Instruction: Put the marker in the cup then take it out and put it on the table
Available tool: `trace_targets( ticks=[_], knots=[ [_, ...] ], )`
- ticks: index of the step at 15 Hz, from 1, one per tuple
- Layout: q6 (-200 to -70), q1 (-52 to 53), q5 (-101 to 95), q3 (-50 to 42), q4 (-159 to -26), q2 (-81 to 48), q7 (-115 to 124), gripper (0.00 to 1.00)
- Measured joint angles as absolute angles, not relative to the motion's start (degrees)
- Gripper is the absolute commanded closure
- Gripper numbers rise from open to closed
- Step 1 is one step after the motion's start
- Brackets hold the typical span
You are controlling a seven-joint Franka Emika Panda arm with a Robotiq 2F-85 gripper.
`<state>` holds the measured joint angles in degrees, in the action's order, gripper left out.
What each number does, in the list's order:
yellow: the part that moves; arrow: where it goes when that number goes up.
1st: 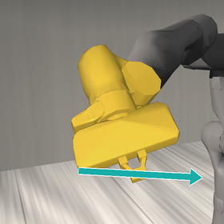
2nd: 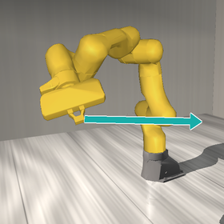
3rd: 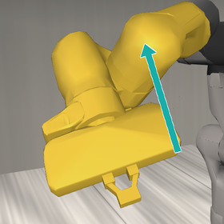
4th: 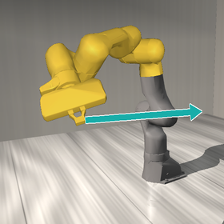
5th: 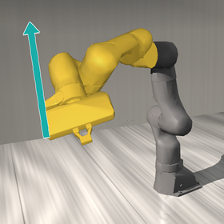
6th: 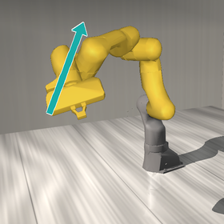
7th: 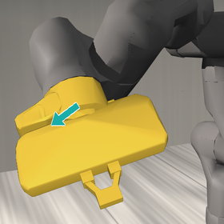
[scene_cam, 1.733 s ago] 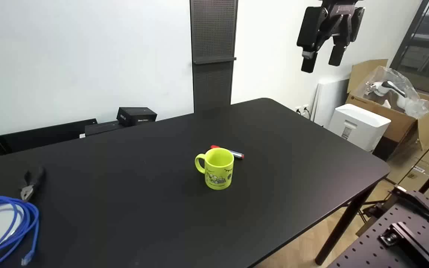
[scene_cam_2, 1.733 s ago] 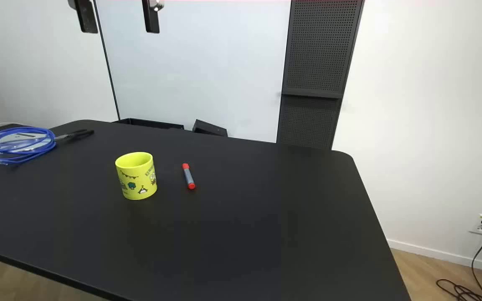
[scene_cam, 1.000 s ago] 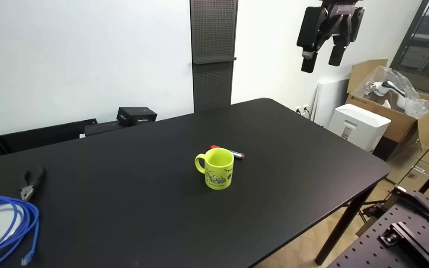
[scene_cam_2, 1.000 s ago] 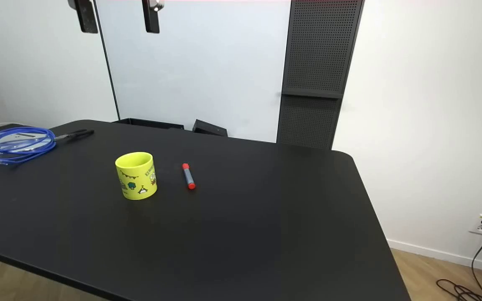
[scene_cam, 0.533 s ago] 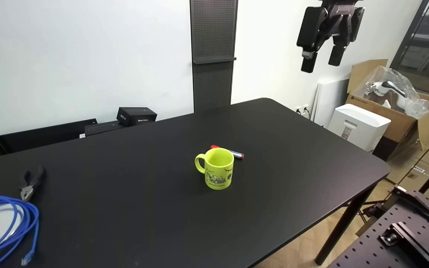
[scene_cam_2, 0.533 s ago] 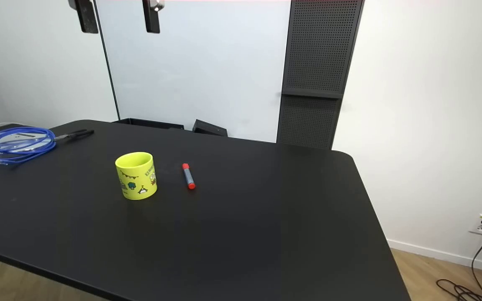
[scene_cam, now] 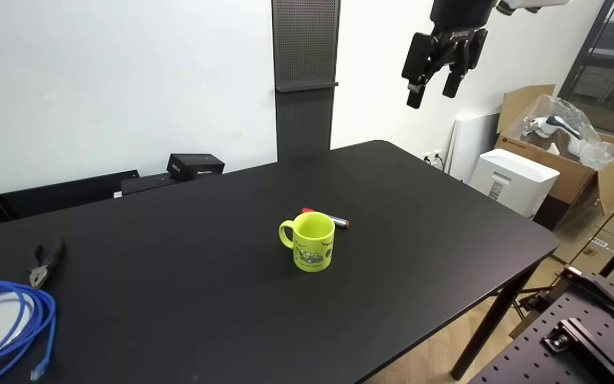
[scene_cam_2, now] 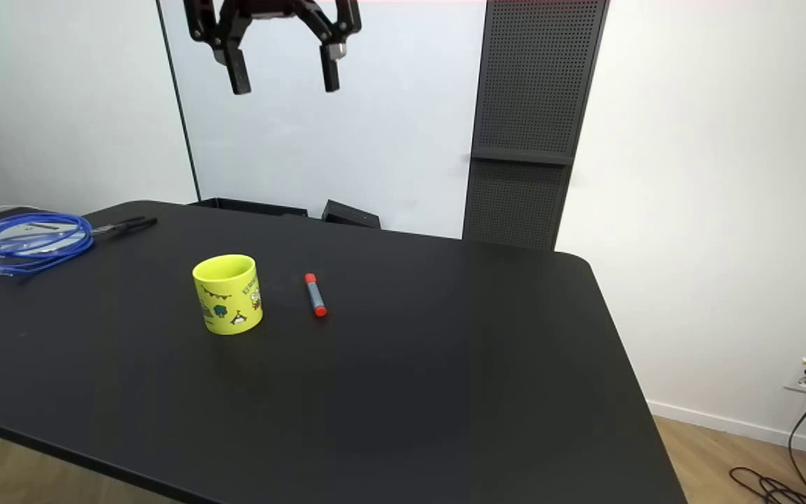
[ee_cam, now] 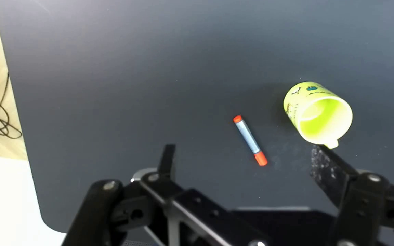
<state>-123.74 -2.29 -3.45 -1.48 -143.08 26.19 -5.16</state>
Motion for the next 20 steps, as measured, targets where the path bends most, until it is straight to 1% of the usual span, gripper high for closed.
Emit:
trace_targets(
  ticks=[3,7,10,17,20],
  knots=[
    [-126.28,-1.26,-3.46,-2.08,-140.40,19.89,-12.66,0.00],
    [-126.00,1.00,-4.32,-1.89,-134.46,11.01,-22.56,0.00],
    [-124.99,1.68,-6.23,-1.21,-130.60,6.12,-24.88,0.00],
    [-124.39,1.59,-7.48,-1.14,-129.18,4.74,-25.14,0.00],
    [-126.29,1.61,-9.79,-0.61,-129.07,3.58,-24.75,0.00]
  ],
)
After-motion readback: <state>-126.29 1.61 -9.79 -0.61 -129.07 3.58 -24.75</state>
